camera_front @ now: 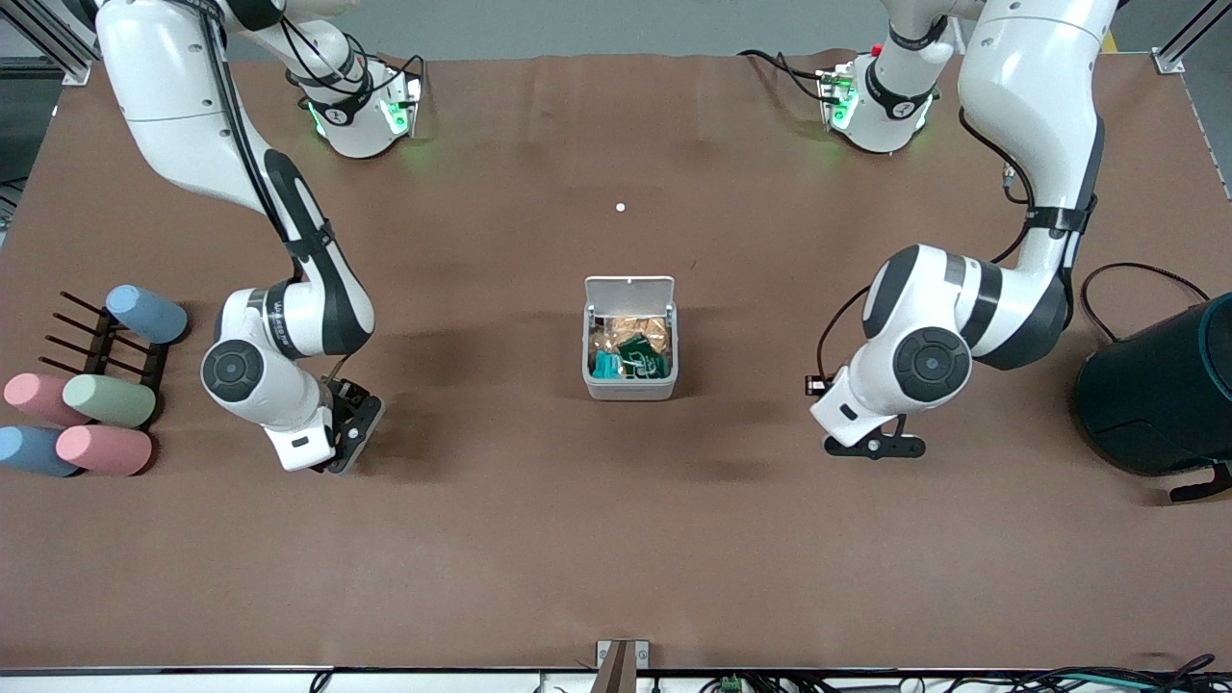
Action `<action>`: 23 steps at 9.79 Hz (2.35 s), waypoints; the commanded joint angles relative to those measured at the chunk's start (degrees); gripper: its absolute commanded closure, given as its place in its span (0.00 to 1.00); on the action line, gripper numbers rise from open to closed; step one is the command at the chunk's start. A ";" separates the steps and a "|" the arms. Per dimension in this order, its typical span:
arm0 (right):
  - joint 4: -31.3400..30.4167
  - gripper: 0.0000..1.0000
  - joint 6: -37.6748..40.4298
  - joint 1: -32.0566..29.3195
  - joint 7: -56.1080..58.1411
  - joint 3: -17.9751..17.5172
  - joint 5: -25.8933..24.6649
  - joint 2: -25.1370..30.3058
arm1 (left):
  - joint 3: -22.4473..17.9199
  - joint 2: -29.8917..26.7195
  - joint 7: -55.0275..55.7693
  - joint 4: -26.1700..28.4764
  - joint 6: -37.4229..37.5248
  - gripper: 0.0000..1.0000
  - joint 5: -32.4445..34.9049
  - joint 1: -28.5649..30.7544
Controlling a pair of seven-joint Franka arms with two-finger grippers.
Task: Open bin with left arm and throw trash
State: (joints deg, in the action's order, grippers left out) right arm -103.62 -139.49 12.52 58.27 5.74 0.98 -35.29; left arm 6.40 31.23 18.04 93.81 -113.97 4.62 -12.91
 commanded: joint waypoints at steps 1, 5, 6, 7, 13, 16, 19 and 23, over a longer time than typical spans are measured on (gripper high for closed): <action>0.70 0.26 0.27 -0.83 1.76 -0.64 1.04 -0.47 | 0.54 -7.05 1.11 14.87 -12.27 0.01 1.26 0.25; 0.78 0.58 0.36 -1.71 1.59 -0.64 1.04 -0.56 | 0.28 -6.19 1.12 22.54 -22.41 0.01 5.30 2.26; 0.78 0.64 0.36 -1.79 1.50 -0.64 1.04 -0.56 | 0.28 -5.84 1.12 23.26 -23.83 0.01 6.09 2.80; 0.87 0.70 0.97 -1.71 1.33 -0.73 1.13 -0.56 | 0.28 -4.62 1.12 23.27 -24.72 0.01 6.62 2.98; 5.68 0.90 10.78 -1.01 1.07 -1.08 10.23 0.49 | 0.54 -2.23 1.38 24.58 -28.49 0.02 6.54 4.03; 9.92 0.91 15.04 0.31 -1.30 -2.74 18.06 0.49 | 0.46 -1.88 1.03 24.41 -28.50 0.78 6.62 3.85; 9.84 0.91 16.70 3.81 -20.73 -7.92 21.43 3.82 | 0.54 -4.24 0.77 23.27 -25.88 1.00 6.54 3.60; 10.10 0.92 16.27 14.78 -43.45 -9.17 22.31 7.51 | 4.31 -6.81 1.12 7.32 -2.54 1.00 5.49 3.07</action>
State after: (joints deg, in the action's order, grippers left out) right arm -92.09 -123.75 24.76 20.03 -3.62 21.97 -30.39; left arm 9.25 24.32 18.47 106.66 -123.04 10.01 -9.53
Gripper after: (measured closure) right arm 0.916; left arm 0.467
